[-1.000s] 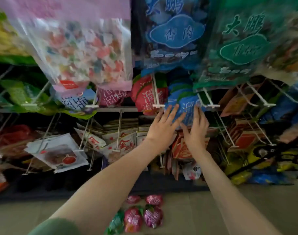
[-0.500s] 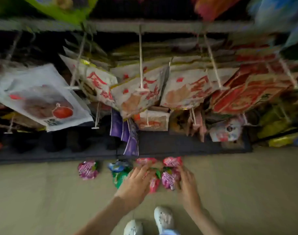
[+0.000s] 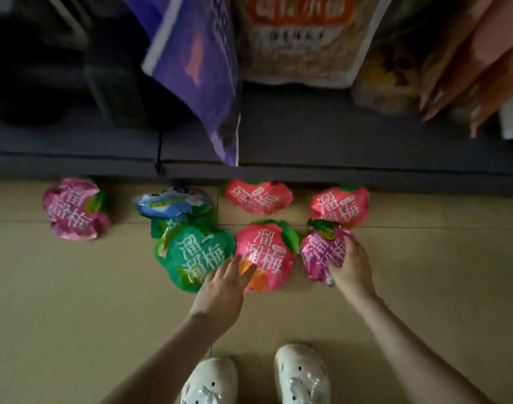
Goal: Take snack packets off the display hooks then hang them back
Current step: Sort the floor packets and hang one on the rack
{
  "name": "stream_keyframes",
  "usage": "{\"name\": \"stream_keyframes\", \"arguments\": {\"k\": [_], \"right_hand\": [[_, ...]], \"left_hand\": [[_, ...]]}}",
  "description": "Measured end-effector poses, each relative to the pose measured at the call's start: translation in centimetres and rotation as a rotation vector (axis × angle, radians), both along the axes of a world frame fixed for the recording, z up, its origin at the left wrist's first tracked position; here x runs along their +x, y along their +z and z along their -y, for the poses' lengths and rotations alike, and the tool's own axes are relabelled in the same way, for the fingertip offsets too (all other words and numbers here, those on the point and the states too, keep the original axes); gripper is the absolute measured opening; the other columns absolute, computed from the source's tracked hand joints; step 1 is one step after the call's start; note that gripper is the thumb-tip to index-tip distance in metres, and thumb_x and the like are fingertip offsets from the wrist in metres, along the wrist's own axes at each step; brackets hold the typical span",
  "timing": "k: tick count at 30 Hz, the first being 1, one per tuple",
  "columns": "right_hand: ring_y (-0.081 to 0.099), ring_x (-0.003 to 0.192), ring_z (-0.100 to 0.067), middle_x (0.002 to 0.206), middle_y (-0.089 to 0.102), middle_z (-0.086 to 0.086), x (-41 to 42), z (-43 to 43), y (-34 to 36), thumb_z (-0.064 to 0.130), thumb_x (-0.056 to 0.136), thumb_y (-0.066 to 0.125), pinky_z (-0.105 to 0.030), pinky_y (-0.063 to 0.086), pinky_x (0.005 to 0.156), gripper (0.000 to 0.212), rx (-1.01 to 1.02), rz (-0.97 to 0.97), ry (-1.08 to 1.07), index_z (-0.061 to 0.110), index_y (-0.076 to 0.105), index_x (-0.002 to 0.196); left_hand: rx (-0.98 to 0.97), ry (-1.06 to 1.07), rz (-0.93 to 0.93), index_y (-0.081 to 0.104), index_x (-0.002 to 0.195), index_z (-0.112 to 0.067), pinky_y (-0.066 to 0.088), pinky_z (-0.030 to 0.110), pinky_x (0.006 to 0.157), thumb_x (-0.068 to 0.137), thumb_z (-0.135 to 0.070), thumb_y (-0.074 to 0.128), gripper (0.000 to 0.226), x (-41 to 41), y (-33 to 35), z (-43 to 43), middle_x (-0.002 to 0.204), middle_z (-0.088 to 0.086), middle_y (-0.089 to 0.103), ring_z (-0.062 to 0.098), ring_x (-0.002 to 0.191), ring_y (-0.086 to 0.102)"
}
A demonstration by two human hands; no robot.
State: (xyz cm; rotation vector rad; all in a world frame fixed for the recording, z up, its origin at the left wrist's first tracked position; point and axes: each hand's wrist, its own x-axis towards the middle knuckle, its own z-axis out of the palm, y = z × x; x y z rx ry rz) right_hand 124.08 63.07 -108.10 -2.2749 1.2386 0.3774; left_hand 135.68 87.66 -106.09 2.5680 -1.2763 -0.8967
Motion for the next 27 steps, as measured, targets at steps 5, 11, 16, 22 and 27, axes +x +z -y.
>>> {"name": "stream_keyframes", "arguments": {"k": [5,11,16,22,27], "right_hand": [[0.018,0.141,-0.033,0.156,0.007,-0.012,1.5,3.2,-5.1,0.026,0.060,0.087,-0.049,0.021,0.113,0.131,0.098,-0.118,-0.034,0.023,-0.011,0.148],[0.019,0.138,-0.034,0.148,0.023,-0.011,-0.4,2.5,-5.4,0.060,0.044,0.084,-0.050,0.019,0.113,0.130,0.297,-0.424,-0.064,0.019,0.014,0.146],[0.046,0.114,-0.026,0.115,0.053,0.000,-2.8,0.9,-3.6,0.062,0.043,0.080,-0.046,0.038,0.101,0.068,0.351,-0.250,-0.188,0.034,0.053,0.099],[0.066,0.082,-0.019,0.095,0.067,-0.003,-3.7,-0.4,5.7,0.021,0.071,0.080,-0.037,0.054,0.074,0.036,0.559,-0.017,-0.304,0.016,0.054,0.095],[0.069,0.080,-0.016,0.096,0.070,-0.002,-1.3,-2.2,19.5,0.016,0.065,0.078,-0.026,0.053,0.067,0.043,0.806,0.158,-0.401,0.017,0.055,0.101]], "left_hand": [[0.103,0.100,-0.077,0.005,0.148,-0.035,0.027,0.040,0.110,0.094,-0.024,0.040,0.066,-2.4,-6.1,1.9,0.157,0.010,0.003,0.031,0.139,0.021],[0.100,0.193,-0.085,0.019,0.147,-0.030,0.037,0.043,0.101,0.092,-0.031,0.042,0.059,-5.4,-5.8,2.9,0.153,0.016,0.011,0.035,0.132,0.031],[0.169,0.229,-0.151,0.017,0.145,-0.035,0.038,0.042,0.102,0.092,-0.036,0.043,0.059,-4.5,-4.6,3.9,0.150,0.012,0.015,0.032,0.132,0.028],[0.018,0.443,-0.476,0.021,0.147,-0.033,0.036,0.040,0.105,0.085,-0.047,0.059,0.073,-3.9,2.2,5.9,0.144,0.007,0.028,0.029,0.133,0.030],[-0.151,0.598,-0.760,0.046,0.132,-0.030,0.044,0.006,0.073,0.088,-0.042,0.060,0.048,-0.2,15.4,6.9,0.111,-0.010,0.056,0.005,0.093,0.057]]}}
